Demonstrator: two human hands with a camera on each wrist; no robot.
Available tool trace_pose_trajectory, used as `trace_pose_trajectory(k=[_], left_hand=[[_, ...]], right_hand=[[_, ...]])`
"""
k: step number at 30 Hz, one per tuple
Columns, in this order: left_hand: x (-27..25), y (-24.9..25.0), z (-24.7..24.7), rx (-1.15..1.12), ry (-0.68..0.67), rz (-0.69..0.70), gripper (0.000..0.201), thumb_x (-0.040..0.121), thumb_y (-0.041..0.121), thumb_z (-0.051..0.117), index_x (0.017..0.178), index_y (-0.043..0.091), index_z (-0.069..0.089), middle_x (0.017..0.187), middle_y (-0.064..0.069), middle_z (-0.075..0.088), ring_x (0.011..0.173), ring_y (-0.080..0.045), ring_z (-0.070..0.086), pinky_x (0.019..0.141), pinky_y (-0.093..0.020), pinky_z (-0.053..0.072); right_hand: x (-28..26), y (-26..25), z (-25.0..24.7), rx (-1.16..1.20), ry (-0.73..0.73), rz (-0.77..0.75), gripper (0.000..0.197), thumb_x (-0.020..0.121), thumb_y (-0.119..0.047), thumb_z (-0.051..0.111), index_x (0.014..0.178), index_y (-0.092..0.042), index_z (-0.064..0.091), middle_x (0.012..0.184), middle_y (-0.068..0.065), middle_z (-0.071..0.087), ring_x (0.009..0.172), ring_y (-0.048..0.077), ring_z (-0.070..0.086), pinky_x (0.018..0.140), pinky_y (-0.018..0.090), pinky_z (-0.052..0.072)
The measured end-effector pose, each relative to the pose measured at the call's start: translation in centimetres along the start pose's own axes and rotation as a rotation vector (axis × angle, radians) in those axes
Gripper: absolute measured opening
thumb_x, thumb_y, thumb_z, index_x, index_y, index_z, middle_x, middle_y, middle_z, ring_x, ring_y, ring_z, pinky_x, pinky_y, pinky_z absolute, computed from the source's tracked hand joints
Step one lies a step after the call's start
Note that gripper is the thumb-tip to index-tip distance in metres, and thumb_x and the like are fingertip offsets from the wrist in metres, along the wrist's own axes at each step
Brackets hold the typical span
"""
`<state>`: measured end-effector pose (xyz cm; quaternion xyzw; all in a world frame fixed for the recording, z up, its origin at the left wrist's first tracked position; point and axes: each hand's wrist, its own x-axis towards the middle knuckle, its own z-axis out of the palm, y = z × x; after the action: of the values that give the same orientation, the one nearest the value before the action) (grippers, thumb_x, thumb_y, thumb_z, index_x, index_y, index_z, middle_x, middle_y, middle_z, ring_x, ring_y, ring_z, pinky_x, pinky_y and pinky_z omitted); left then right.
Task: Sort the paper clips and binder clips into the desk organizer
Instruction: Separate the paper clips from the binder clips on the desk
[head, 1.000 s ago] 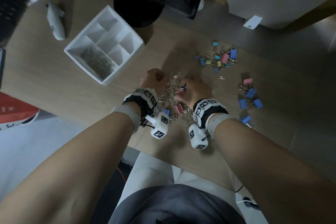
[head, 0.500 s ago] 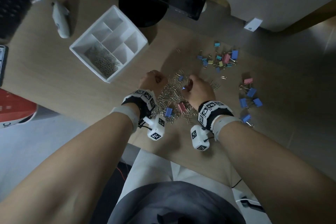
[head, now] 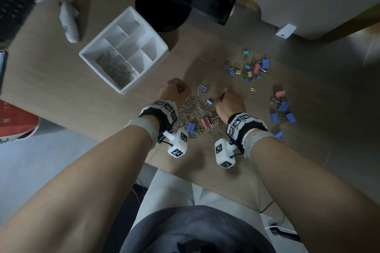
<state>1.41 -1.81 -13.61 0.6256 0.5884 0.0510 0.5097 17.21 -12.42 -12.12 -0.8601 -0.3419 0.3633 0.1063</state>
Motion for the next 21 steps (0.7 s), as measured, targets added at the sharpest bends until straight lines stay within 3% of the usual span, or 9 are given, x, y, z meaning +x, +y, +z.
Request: trace_pose_trajectory(k=[3, 5, 7, 12, 17, 21], left_hand=[[0.1, -0.3, -0.3, 0.010, 0.023, 0.015, 0.006, 0.082, 0.021, 0.063, 0.081, 0.026, 0.062, 0.080, -0.002, 0.071, 0.073, -0.021, 0.069, 0.068, -0.034, 0.059], [0.0, -0.5, -0.5, 0.027, 0.028, 0.023, 0.005, 0.083, 0.022, 0.063, 0.082, 0.026, 0.062, 0.079, -0.001, 0.071, 0.074, -0.021, 0.069, 0.068, -0.035, 0.059], [0.0, -0.7, -0.7, 0.051, 0.027, 0.025, 0.003, 0.084, 0.021, 0.063, 0.087, 0.023, 0.064, 0.082, -0.003, 0.072, 0.075, -0.020, 0.069, 0.069, -0.033, 0.059], [0.2, -0.3, -0.9, 0.068, 0.028, 0.047, 0.003, 0.085, 0.021, 0.064, 0.088, 0.021, 0.065, 0.083, -0.003, 0.072, 0.078, -0.021, 0.070, 0.073, -0.036, 0.060], [0.3, 0.7, -0.7, 0.075, 0.042, 0.066, 0.006, 0.083, 0.023, 0.065, 0.088, 0.020, 0.068, 0.083, -0.003, 0.073, 0.080, -0.020, 0.070, 0.078, -0.038, 0.059], [0.2, 0.7, -0.5, 0.078, 0.030, 0.057, 0.008, 0.083, 0.022, 0.065, 0.089, 0.018, 0.067, 0.083, -0.005, 0.073, 0.079, -0.023, 0.070, 0.076, -0.042, 0.060]], right_hand=[[0.2, -0.2, 1.0, -0.120, -0.048, -0.104, 0.034, 0.090, -0.038, 0.060, 0.111, -0.013, 0.053, 0.091, 0.004, 0.067, 0.080, 0.028, 0.066, 0.074, 0.039, 0.056], [0.2, -0.3, 1.5, -0.202, -0.017, -0.151, 0.034, 0.090, -0.038, 0.064, 0.112, -0.014, 0.054, 0.088, 0.003, 0.066, 0.078, 0.027, 0.065, 0.068, 0.034, 0.052], [0.2, -0.5, 1.7, -0.244, 0.012, -0.149, 0.028, 0.093, -0.035, 0.064, 0.108, -0.013, 0.054, 0.086, 0.005, 0.064, 0.076, 0.027, 0.064, 0.066, 0.032, 0.047], [0.7, -0.2, 2.4, -0.252, -0.028, -0.079, 0.030, 0.094, -0.040, 0.063, 0.105, -0.013, 0.061, 0.088, 0.008, 0.069, 0.081, 0.031, 0.069, 0.073, 0.039, 0.056], [1.0, 0.6, 2.2, -0.289, 0.032, -0.087, 0.033, 0.098, -0.042, 0.053, 0.104, -0.011, 0.063, 0.091, 0.008, 0.068, 0.083, 0.030, 0.068, 0.065, 0.031, 0.045], [0.9, 0.6, 2.1, -0.299, 0.044, -0.064, 0.036, 0.097, -0.046, 0.054, 0.099, -0.013, 0.065, 0.082, 0.006, 0.068, 0.077, 0.029, 0.068, 0.065, 0.033, 0.052]])
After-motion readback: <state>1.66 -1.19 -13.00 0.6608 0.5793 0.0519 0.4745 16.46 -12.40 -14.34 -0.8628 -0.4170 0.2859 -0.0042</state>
